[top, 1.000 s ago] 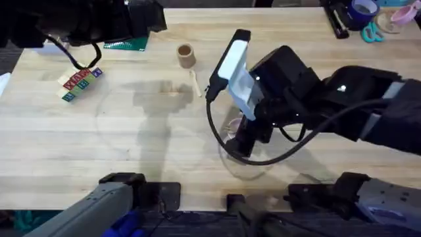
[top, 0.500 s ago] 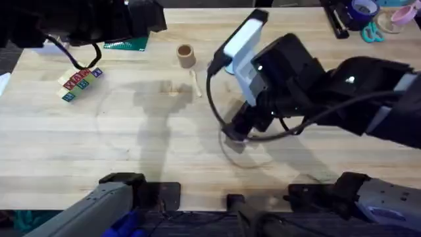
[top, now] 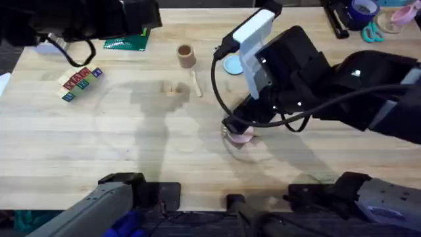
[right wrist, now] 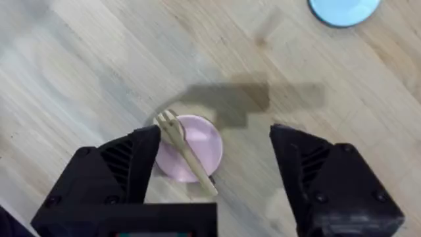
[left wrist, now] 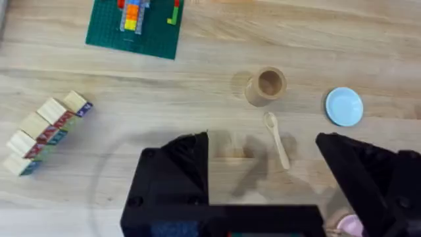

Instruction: Pick up a utensil and set it on the pink plate, then put the other utensil in the container.

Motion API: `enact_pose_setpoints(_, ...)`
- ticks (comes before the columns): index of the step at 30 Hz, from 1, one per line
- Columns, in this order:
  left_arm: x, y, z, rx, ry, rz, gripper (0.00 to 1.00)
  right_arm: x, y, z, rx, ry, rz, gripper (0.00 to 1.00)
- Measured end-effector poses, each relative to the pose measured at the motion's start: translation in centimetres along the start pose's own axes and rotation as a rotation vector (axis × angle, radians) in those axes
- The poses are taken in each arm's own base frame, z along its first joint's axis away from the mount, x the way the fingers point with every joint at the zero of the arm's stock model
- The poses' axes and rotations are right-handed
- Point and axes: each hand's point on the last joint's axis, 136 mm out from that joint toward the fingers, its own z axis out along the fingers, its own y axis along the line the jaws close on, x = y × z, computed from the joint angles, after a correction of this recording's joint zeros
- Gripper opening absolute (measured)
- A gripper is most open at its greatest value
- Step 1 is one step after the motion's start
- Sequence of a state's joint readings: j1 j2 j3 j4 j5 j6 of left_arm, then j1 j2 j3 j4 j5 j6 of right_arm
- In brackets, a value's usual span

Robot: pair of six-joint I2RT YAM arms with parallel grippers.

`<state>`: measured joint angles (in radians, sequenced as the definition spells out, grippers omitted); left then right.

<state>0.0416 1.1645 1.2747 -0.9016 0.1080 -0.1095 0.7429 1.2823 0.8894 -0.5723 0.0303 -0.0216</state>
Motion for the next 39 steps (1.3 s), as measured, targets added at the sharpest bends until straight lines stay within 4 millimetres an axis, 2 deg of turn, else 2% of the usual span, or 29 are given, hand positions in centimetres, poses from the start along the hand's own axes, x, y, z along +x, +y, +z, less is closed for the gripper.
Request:
enact_pose_setpoints(7,-1.5,2.6,-0.6,0.035,-0.062,0.042,0.991,-2.4,0.2,-0.1,-0.012,-0.095,-0.001,0.996)
enact_pose_setpoints(13,-2.9,4.9,-1.2,0.012,-0.127,0.042,0.993,-3.4,0.3,-0.4,-0.018,-0.063,-0.001,0.996)
enact_pose_setpoints(17,-3.3,5.6,-1.4,0.002,-0.145,0.041,0.992,-6.3,0.2,0.0,-0.019,-0.052,0.02,0.996)
enact_pose_setpoints(22,-1.7,5.5,-1.3,0.012,-0.079,0.023,0.992,-10.7,0.1,0.9,-0.021,-0.07,0.085,0.996)
enact_pose_setpoints(27,-1.9,5.5,-1.3,0.012,-0.087,0.027,0.992,-12.7,0.1,2.9,-0.023,-0.041,0.156,0.996)
enact_pose_setpoints(32,-2.3,5.5,-1.3,0.007,-0.105,0.093,0.993,-13.4,1.3,5.0,-0.035,-0.01,0.164,0.996)
enact_pose_setpoints(39,-2.0,5.5,-1.2,0.007,-0.094,0.39,0.991,-12.9,2.8,6.0,-0.051,0.018,0.151,0.996)
